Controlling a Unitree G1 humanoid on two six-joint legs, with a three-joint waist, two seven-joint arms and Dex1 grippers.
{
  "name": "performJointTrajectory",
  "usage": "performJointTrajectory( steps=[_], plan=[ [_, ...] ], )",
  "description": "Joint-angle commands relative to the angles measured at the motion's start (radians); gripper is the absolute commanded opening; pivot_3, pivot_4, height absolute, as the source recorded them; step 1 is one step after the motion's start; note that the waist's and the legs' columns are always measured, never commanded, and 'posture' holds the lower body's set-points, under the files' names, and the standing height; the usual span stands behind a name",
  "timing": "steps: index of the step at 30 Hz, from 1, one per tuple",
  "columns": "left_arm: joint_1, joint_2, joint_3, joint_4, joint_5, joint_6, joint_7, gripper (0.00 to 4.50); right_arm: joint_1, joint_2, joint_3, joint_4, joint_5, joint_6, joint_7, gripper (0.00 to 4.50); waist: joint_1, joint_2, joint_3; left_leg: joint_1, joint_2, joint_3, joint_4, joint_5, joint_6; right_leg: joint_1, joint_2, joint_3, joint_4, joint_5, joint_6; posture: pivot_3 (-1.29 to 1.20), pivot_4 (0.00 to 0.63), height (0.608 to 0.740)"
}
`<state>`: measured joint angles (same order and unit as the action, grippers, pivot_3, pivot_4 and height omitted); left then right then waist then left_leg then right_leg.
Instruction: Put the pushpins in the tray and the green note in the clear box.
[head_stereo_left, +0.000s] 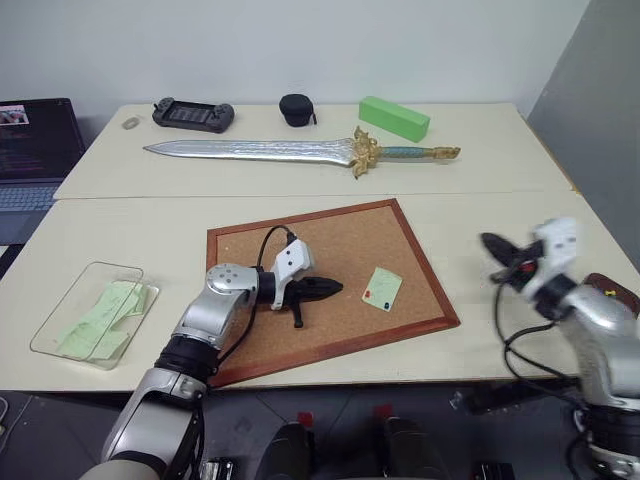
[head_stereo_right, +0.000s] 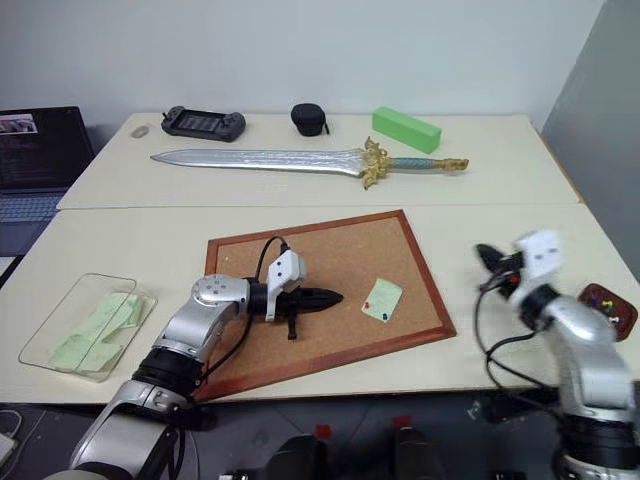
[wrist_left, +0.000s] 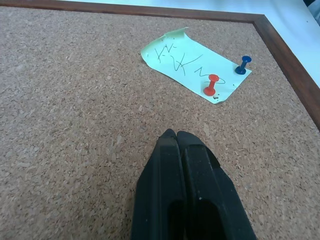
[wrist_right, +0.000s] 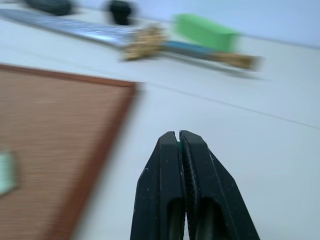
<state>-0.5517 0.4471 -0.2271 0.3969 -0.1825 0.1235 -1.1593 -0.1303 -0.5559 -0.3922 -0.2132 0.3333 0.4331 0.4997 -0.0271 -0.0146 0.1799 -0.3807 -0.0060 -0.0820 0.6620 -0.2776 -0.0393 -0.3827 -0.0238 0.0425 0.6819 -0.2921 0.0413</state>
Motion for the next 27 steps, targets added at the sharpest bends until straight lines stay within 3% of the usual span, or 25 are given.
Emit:
performJointTrajectory(
  steps=[1, 7, 18, 27],
  plan=[
    [0.014, -0.004, -0.020, 0.035, 0.033, 0.004, 0.001, 0.00, 0.030, -0.053, -0.160, 0.074, -0.033, 0.017, -0.105, 0.03, 0.000, 0.000, 0.000, 0.000, 0.000, 0.001, 0.000, 0.000, 0.000, 0.000, 0.000, 0.000, 0.000, 0.000, 0.000, 0.00, 0.150, 0.740],
    [0.009, -0.013, -0.020, 0.045, 0.030, -0.006, -0.004, 0.00, 0.055, -0.068, -0.273, 0.218, -0.019, 0.059, -0.180, 0.03, -0.001, 0.004, -0.002, 0.001, -0.001, 0.003, 0.000, 0.000, 0.000, 0.002, 0.001, 0.000, -0.001, 0.000, 0.000, 0.00, 0.150, 0.740],
    [0.005, -0.013, -0.025, 0.055, 0.035, -0.018, -0.021, 0.00, 0.049, -0.062, -0.307, 0.304, 0.017, 0.076, -0.220, 0.03, -0.004, 0.012, -0.007, 0.001, -0.001, 0.004, 0.000, 0.000, 0.000, 0.002, 0.001, 0.001, -0.001, 0.000, 0.000, 0.00, 0.150, 0.740],
    [0.008, -0.008, -0.028, 0.053, 0.041, -0.025, -0.026, 0.00, 0.052, -0.067, -0.302, 0.338, 0.020, 0.054, -0.221, 1.78, -0.004, 0.013, -0.008, 0.001, -0.001, 0.004, 0.000, 0.000, 0.000, 0.003, 0.001, 0.001, -0.001, 0.000, 0.000, 0.00, 0.150, 0.740]
  ],
)
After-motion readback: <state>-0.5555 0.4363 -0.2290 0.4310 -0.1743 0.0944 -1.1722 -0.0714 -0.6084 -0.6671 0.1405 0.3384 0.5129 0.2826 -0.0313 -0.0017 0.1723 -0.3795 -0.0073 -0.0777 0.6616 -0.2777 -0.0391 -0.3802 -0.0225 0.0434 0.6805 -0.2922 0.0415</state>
